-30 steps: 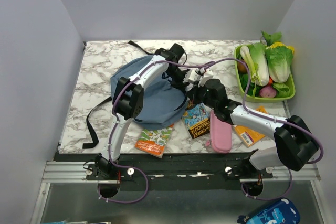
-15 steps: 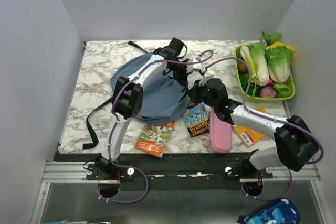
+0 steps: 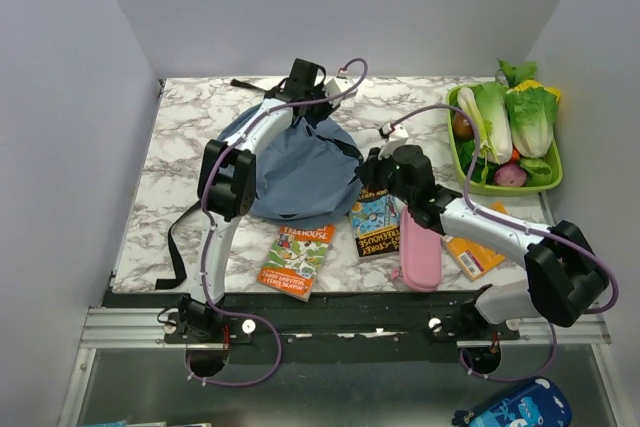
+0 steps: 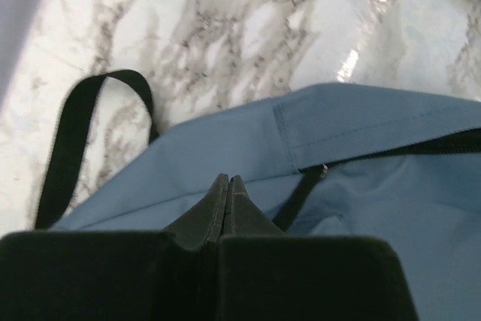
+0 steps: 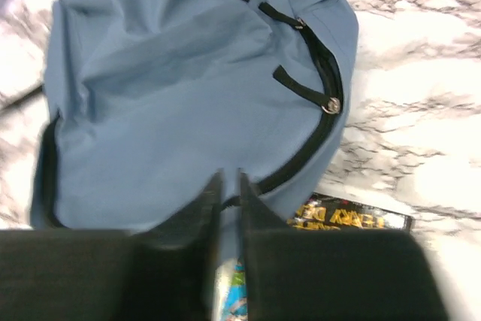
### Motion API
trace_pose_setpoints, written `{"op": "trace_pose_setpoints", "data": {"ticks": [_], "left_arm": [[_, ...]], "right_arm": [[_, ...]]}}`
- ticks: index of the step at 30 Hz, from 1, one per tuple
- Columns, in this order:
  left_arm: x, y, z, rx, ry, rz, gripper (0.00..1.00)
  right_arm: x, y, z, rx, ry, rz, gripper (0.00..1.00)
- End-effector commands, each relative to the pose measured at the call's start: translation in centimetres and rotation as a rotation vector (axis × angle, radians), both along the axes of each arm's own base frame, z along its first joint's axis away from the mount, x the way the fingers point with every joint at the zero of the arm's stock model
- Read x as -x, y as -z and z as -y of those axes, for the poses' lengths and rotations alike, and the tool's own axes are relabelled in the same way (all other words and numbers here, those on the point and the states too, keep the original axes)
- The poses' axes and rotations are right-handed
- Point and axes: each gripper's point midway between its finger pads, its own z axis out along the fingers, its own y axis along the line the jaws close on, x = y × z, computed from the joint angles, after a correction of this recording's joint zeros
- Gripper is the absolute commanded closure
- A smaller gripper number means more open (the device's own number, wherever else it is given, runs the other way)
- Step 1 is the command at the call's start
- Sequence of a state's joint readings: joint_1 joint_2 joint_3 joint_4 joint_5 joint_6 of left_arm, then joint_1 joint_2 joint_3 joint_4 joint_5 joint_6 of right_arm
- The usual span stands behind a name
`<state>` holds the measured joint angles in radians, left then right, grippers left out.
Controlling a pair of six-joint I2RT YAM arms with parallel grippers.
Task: Pack the student bag
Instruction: Unzip the student bag at the center of the board.
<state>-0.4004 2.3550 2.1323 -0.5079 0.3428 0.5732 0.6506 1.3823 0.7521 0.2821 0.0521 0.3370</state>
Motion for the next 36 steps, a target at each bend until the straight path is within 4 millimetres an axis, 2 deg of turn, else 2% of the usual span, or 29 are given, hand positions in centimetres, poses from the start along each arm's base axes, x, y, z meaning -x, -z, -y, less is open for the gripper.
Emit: {"op": "trace_pose_setpoints", "data": {"ticks": [1, 2, 3, 4, 5, 9, 15, 20, 22, 23, 24, 26, 28, 31, 34, 36], "left_arm": [[3.2, -1.7, 1.0, 0.074, 0.082, -0.034, 1.00], [3.6, -1.9, 1.3, 0.082, 0.100, -0.036, 1.00], [4.0, -2.2, 1.4, 0.088, 0.114, -0.041, 1.00], [4.5, -2.8, 2.0, 0.104, 0.139, -0.042, 1.00], [4.8, -2.9, 2.2, 0.109, 0.148, -0.050, 0.99], [5.6, -2.8, 2.6, 0.109, 0.176, -0.077, 0.97], [5.3, -2.1, 2.3, 0.091, 0.158, -0.084, 0.95], [5.0, -2.2, 2.5, 0.097, 0.152, -0.085, 0.94], [4.9, -2.4, 2.5, 0.099, 0.151, -0.083, 0.94], [5.0, -2.3, 2.5, 0.099, 0.150, -0.085, 0.94], [5.0, -2.2, 2.5, 0.099, 0.149, -0.088, 0.94], [5.0, -2.4, 2.5, 0.099, 0.150, -0.084, 0.93], [5.1, -2.3, 2.5, 0.100, 0.155, -0.090, 0.93], [5.3, -2.3, 2.5, 0.099, 0.162, -0.092, 0.92], [5.5, -2.1, 2.6, 0.098, 0.176, -0.096, 0.90], [5.7, -2.1, 2.7, 0.102, 0.185, -0.103, 0.87]], "right_arm": [[-2.6, -0.8, 0.7, 0.065, 0.056, 0.041, 0.68], [-3.0, -0.2, 1.0, 0.112, 0.037, 0.040, 0.53], [-3.9, -1.2, 0.6, 0.129, 0.028, 0.067, 0.49], [-4.3, -1.0, 0.6, 0.163, 0.018, 0.070, 0.46], [-4.7, 0.8, 0.8, 0.249, -0.008, 0.050, 0.43], [-5.3, 1.6, 0.5, 0.377, -0.098, 0.093, 0.41], [-4.9, 2.1, -0.1, 0.437, -0.205, 0.129, 0.39], [-4.8, 3.9, -0.8, 0.473, -0.271, 0.087, 0.39], [-5.6, 3.9, -0.8, 0.491, -0.253, 0.089, 0.39], [-5.8, 5.0, -0.8, 0.508, -0.257, 0.061, 0.39], [-6.7, 4.4, -0.7, 0.527, -0.225, 0.079, 0.39], [-7.4, 5.1, -0.5, 0.550, -0.196, 0.066, 0.40], [-8.7, 4.7, -0.1, 0.570, -0.134, 0.073, 0.41], [-9.5, 5.2, 0.2, 0.592, -0.100, 0.062, 0.46], [-9.6, 5.6, 0.2, 0.585, -0.088, 0.050, 0.58], [-9.6, 5.5, 0.3, 0.574, -0.075, 0.054, 0.71]]}}
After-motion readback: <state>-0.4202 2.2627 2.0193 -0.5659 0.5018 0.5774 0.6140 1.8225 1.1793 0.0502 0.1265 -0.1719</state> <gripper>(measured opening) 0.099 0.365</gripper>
